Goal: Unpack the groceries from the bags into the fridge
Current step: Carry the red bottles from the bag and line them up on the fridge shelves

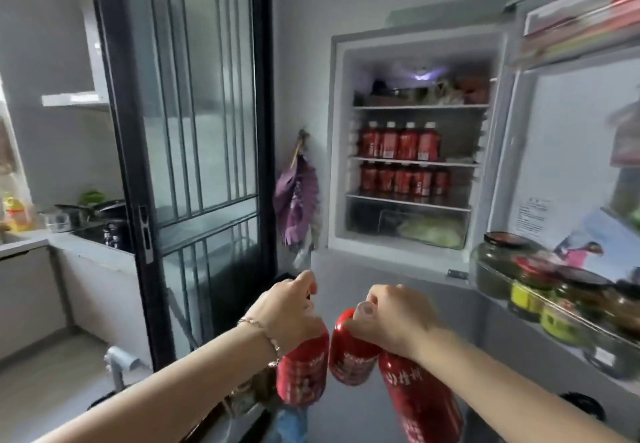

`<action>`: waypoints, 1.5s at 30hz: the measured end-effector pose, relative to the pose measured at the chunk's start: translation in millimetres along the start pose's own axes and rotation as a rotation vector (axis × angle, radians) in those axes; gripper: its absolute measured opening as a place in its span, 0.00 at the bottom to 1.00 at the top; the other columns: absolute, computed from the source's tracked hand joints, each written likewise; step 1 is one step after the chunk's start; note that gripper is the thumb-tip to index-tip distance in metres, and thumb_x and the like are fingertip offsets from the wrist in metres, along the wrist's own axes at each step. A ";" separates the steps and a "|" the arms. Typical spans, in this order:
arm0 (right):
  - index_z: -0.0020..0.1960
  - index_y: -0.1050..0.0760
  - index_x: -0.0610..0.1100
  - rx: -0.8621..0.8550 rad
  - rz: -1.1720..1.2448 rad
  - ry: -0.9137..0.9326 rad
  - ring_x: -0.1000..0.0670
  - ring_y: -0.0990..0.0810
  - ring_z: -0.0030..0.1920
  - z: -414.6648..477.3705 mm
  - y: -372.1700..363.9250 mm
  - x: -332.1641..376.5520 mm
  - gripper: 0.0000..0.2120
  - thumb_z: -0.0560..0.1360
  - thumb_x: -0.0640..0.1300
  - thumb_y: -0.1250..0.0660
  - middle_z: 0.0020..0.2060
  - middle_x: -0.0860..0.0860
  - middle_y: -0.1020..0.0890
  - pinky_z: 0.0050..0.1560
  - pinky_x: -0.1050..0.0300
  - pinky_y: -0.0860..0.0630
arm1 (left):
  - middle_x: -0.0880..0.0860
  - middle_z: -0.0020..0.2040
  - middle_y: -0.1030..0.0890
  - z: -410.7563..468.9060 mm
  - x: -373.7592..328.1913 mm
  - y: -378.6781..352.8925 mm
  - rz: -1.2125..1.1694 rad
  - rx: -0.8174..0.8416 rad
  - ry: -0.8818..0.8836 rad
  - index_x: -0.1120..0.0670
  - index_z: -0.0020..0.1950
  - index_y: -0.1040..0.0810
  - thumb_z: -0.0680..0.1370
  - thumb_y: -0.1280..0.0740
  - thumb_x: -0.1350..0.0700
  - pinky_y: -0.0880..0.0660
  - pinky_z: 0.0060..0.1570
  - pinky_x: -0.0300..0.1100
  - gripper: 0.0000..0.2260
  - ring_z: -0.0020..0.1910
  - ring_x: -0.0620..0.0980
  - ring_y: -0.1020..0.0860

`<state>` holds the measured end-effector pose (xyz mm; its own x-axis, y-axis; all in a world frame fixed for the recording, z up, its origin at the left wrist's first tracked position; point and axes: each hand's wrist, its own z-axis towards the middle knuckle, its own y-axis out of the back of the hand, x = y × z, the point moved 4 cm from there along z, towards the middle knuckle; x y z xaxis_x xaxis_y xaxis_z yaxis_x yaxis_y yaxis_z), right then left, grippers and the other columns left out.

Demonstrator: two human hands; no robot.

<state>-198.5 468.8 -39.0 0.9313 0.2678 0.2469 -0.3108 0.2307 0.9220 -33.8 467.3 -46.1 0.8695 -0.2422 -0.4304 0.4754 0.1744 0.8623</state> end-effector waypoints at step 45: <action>0.47 0.22 0.53 -0.535 0.273 -0.524 0.57 0.25 0.33 544.0 -12.2 -336.3 0.17 0.70 0.66 0.35 0.33 0.59 0.23 0.29 0.62 0.33 | 0.60 0.47 0.22 637.5 -74.8 -163.1 -0.112 -0.655 -0.569 0.52 0.54 0.28 0.77 0.43 0.54 0.24 0.31 0.46 0.09 0.42 0.60 0.22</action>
<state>-404.5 -133.0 28.9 0.7362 -0.0647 0.6737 -0.4658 0.6737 0.5737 -261.7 -151.5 15.5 0.6975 -0.6999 -0.1535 0.6871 0.5924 0.4207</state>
